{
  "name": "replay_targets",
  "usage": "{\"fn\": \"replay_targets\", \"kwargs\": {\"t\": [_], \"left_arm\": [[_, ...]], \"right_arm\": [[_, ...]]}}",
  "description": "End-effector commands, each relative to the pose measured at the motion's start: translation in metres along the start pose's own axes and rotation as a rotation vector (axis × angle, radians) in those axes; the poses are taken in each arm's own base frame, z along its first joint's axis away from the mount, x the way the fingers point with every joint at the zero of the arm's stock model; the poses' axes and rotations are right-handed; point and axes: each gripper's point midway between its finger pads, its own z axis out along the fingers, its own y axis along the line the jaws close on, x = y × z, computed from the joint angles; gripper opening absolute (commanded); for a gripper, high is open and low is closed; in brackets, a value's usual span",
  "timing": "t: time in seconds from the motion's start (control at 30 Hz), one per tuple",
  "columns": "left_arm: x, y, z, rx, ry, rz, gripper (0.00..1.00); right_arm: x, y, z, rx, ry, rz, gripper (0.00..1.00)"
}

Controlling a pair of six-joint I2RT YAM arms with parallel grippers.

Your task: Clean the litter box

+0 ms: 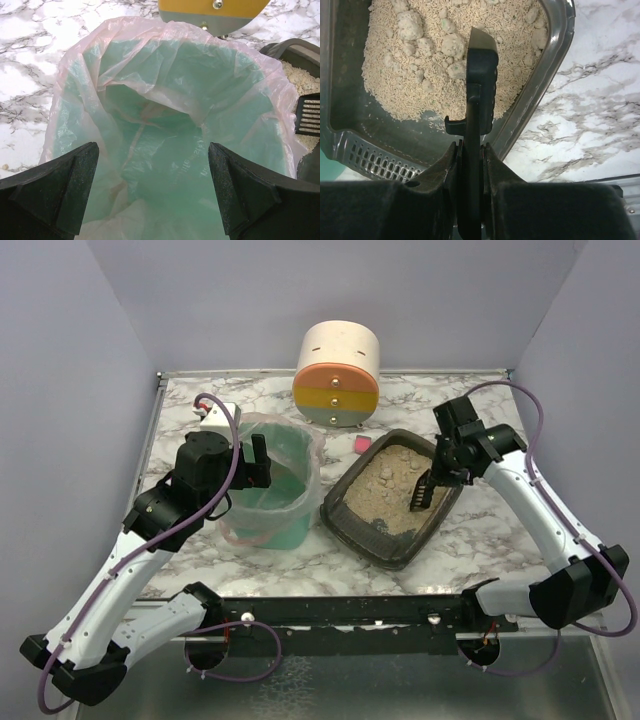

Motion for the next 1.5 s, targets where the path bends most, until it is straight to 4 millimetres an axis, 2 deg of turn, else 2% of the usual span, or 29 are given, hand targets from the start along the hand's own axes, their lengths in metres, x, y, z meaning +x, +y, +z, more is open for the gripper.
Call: {"fn": "replay_targets", "kwargs": {"t": [0.0, 0.17, 0.43, 0.77, 0.93, 0.97, 1.1, 1.17, 1.3, 1.47], "left_arm": [[-0.002, -0.002, -0.001, 0.019, -0.016, 0.008, 0.99], [-0.002, -0.003, -0.001, 0.027, -0.014, 0.009, 0.99], [-0.007, -0.004, -0.004, 0.029, -0.011, 0.008, 0.99], [-0.013, -0.012, -0.005, 0.054, 0.006, 0.001, 0.99], [-0.011, -0.018, -0.004, 0.079, 0.021, -0.005, 0.99], [-0.01, -0.022, -0.003, 0.098, 0.031, -0.01, 0.99], [-0.011, -0.027, -0.003, 0.121, 0.038, -0.013, 0.99], [-0.012, -0.029, -0.004, 0.131, 0.039, -0.015, 0.99], [-0.013, -0.032, -0.005, 0.149, 0.04, -0.022, 0.99], [-0.013, -0.034, -0.007, 0.16, 0.041, -0.03, 0.99]], "right_arm": [[0.009, 0.027, 0.015, -0.108, 0.05, 0.041, 0.0], [0.011, 0.045, 0.021, -0.199, 0.054, 0.088, 0.01], [0.014, 0.049, 0.03, -0.231, 0.023, 0.183, 0.01], [0.052, 0.045, 0.062, -0.271, 0.057, 0.32, 0.01], [0.057, 0.038, 0.072, -0.261, 0.027, 0.387, 0.01], [0.058, 0.032, 0.08, -0.249, -0.016, 0.429, 0.01], [0.065, 0.037, 0.093, -0.309, -0.031, 0.443, 0.0], [0.075, 0.042, 0.097, -0.353, -0.002, 0.436, 0.01], [0.08, 0.05, 0.099, -0.427, 0.001, 0.435, 0.01], [0.086, 0.051, 0.097, -0.472, -0.012, 0.435, 0.01]]}}
